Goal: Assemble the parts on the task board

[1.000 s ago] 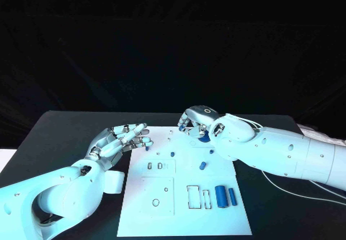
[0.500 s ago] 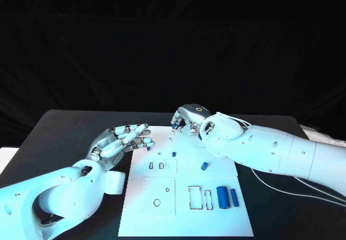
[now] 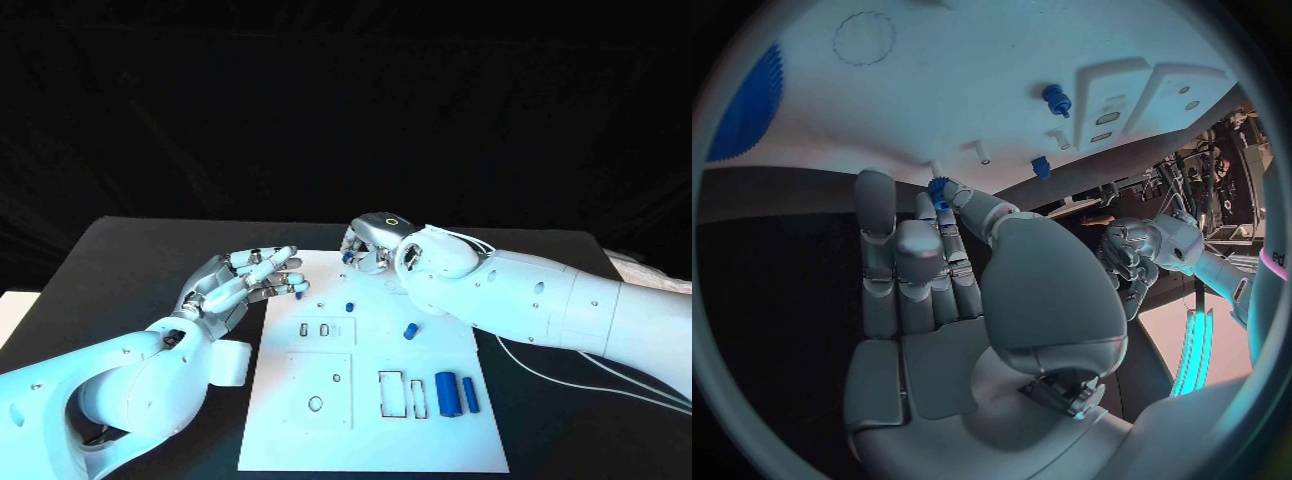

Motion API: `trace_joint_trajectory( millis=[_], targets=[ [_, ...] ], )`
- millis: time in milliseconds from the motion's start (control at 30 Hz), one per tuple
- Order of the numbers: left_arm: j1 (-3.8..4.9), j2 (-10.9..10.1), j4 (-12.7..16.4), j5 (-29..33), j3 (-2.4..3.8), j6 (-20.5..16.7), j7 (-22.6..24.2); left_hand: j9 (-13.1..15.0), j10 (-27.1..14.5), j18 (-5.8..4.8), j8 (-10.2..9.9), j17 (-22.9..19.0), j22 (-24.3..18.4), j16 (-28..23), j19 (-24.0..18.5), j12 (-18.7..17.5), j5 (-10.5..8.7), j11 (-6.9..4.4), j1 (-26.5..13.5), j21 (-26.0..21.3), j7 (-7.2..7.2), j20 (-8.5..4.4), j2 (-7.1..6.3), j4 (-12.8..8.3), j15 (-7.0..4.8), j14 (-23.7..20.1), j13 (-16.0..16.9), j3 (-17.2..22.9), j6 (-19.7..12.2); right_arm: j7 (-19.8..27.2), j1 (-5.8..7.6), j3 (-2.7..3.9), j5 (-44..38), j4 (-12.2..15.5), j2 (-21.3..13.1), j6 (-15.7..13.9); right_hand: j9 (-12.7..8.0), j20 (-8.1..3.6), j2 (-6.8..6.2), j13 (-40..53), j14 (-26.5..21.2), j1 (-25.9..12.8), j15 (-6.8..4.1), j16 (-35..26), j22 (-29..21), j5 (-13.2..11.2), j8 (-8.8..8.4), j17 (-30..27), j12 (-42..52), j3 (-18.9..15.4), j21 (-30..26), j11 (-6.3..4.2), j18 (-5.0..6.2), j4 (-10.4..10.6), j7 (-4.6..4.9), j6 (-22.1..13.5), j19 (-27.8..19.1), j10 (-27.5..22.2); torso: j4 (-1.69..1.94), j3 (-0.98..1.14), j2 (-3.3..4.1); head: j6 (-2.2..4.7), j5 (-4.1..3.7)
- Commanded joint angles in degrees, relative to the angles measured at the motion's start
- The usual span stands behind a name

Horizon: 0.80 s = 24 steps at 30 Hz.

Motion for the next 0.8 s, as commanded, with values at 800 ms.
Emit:
trace_joint_trajectory(
  millis=[800],
  targets=[
    [0.14, 0.08, 0.22, 1.54, 0.05, 1.62, -0.23, -0.06, 0.18, 0.68, -0.41, 0.11, -0.12, -0.39, 0.22, -0.40, 0.03, 0.36, 0.19, -0.41, 0.36, 0.35, 0.61, -0.43, 0.28, 0.00, -0.04, -0.05, -0.01, -2.62, -0.16, -0.33, -1.05, -1.58, 1.36, 3.42, -0.71, 0.96, -2.11, -0.16, 0.39, -0.89, 1.28, 0.69, -0.35, -0.35, -0.37, -0.48, 0.10, -0.15, 0.55, 0.98, 0.03, 1.26, 0.69, -4.64, -1.70, -5.30, 0.02, -0.03, 0.18, -0.05, 0.11]
  ],
)
